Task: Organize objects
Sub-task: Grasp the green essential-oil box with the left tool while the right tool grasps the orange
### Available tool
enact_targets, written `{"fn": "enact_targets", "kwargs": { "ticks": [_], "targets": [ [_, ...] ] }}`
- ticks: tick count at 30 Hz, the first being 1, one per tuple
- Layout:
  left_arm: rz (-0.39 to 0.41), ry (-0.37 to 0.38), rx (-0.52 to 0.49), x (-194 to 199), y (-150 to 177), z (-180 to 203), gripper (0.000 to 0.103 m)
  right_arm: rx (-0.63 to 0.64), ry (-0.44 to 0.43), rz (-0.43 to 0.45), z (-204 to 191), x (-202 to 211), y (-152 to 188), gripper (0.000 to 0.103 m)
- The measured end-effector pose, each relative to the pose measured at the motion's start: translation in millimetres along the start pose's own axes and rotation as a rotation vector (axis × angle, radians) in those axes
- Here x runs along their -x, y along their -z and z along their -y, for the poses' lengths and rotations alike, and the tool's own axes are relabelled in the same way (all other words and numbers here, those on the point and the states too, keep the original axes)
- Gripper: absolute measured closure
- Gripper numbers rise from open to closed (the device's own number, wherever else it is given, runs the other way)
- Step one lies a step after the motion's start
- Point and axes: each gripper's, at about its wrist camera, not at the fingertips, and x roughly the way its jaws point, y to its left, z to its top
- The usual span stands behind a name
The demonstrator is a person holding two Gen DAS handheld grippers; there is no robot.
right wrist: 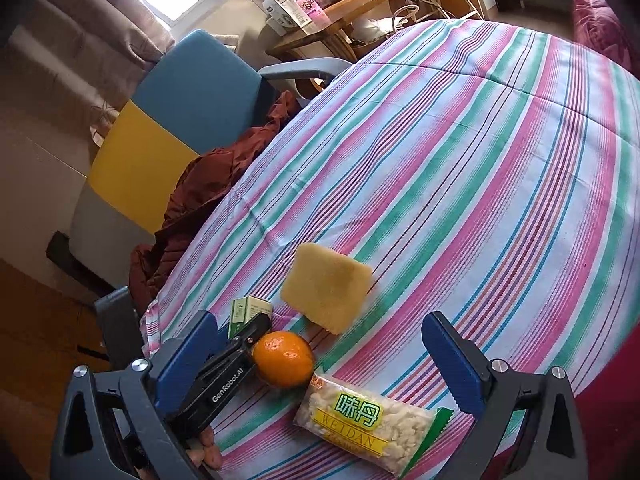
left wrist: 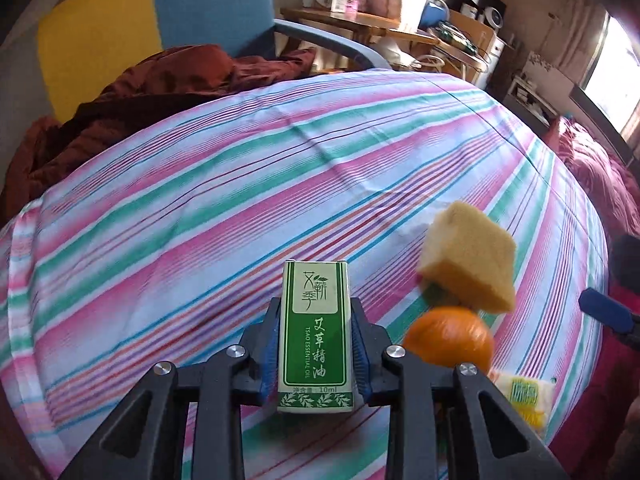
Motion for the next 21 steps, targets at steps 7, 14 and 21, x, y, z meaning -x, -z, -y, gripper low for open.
{"fn": "enact_targets", "kwargs": {
  "ticks": [7,14,21],
  "targets": [
    [0.05,-0.037,0.134,43,64,-32,0.072,0.108,0.023,-0.03,-16,-7,4,0.0],
    [0.104,-0.053,0.16,60,106,-32,0.072,0.331,0.084,-0.074,-51,-21,25,0.002],
    [0.128,-0.04,0.157,58,106,-32,0.072,0.466,0.18,-0.116,-66,-45,37,0.022]
  ]
}}
